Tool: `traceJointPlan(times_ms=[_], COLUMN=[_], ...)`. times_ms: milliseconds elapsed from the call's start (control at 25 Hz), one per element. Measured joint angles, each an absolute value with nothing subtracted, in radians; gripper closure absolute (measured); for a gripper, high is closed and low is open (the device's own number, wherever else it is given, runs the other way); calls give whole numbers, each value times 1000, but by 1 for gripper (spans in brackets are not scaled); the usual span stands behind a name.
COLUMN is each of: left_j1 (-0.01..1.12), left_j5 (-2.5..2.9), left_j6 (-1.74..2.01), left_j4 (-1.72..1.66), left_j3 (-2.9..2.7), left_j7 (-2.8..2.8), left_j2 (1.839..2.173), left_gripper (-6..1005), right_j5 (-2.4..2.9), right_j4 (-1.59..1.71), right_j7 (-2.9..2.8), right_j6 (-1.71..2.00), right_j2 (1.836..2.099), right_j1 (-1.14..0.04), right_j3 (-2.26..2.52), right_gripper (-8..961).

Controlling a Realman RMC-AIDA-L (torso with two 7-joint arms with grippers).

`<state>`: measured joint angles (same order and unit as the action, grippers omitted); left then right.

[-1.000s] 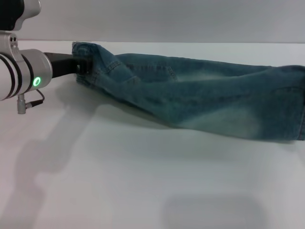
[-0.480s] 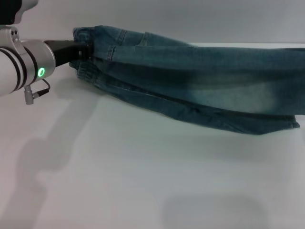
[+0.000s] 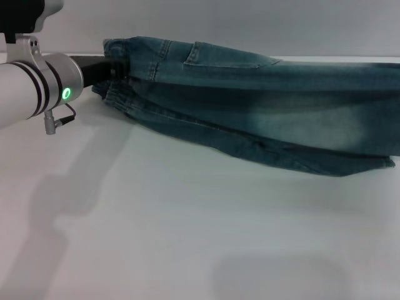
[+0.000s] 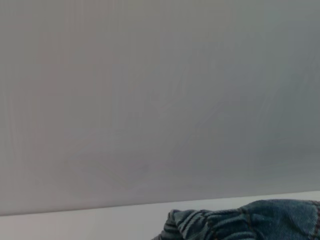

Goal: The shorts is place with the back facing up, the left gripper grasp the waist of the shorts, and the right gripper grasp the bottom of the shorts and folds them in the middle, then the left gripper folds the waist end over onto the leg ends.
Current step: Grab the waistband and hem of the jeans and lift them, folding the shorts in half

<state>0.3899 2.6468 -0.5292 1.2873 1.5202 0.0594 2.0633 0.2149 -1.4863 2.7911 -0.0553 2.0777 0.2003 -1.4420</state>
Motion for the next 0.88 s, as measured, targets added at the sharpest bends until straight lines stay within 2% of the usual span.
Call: traceJointPlan(times_ms=[360,640,880], left_j1=[425,491,570], left_j5=[2647,2642,2587], left_j6=[-489,-252,-157], left_j4=[1239,1058,920], left_j3=[1513,1433,1416], left_j7=[59,59,55], left_j2=[2064,2066,2066], left_gripper=[636,613,594], right_j5=[204,169,146], right_j4=[-1363,-998,-827], right_j7=[2790,2802,2801], right_j6=[-150,-536,-601], right_j2=[2077,2076,2072], right_j1=[137,-17,-105], right_j3=[-1499,-1634,-1689], right_gripper=[954,932,905])
